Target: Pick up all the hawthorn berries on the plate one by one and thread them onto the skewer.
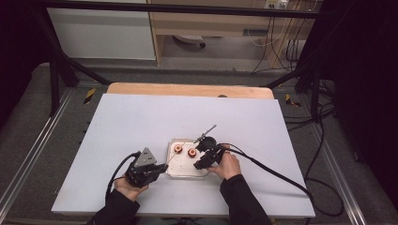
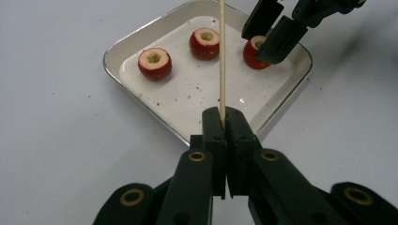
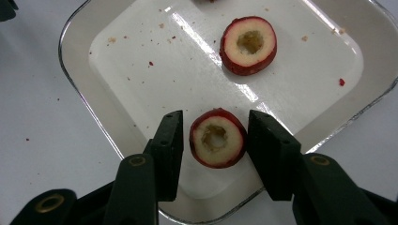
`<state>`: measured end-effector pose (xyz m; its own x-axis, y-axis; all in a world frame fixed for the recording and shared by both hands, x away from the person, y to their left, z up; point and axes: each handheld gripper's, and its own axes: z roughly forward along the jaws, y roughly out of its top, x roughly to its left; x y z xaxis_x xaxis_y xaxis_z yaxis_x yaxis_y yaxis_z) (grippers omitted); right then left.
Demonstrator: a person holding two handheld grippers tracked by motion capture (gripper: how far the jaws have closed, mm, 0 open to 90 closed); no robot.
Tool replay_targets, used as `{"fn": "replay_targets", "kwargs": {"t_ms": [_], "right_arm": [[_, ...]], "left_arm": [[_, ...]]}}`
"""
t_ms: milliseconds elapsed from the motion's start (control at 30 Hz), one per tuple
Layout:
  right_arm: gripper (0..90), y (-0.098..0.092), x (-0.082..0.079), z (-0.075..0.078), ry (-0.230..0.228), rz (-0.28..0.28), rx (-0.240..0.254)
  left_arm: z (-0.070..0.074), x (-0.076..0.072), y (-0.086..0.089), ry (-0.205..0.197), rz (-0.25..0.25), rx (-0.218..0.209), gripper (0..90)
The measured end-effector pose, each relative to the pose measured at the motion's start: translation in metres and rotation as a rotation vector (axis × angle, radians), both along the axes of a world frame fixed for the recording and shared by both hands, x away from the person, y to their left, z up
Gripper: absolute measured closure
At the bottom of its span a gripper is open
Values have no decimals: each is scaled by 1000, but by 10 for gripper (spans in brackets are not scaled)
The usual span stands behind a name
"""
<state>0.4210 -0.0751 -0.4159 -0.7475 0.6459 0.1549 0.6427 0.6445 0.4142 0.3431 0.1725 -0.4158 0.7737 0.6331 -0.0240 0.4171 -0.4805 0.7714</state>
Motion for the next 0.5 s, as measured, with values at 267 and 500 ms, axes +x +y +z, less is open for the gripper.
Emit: {"fn": "replay_targets", "kwargs": {"t_ms": [267, 500], "right_arm": [[600, 0, 0, 0, 6, -2, -9], [607, -2, 0, 6, -4, -14, 25]], "left_arm": [[0, 0, 0, 1, -1, 0, 881], [1, -1, 0, -4, 0, -3, 881]]}}
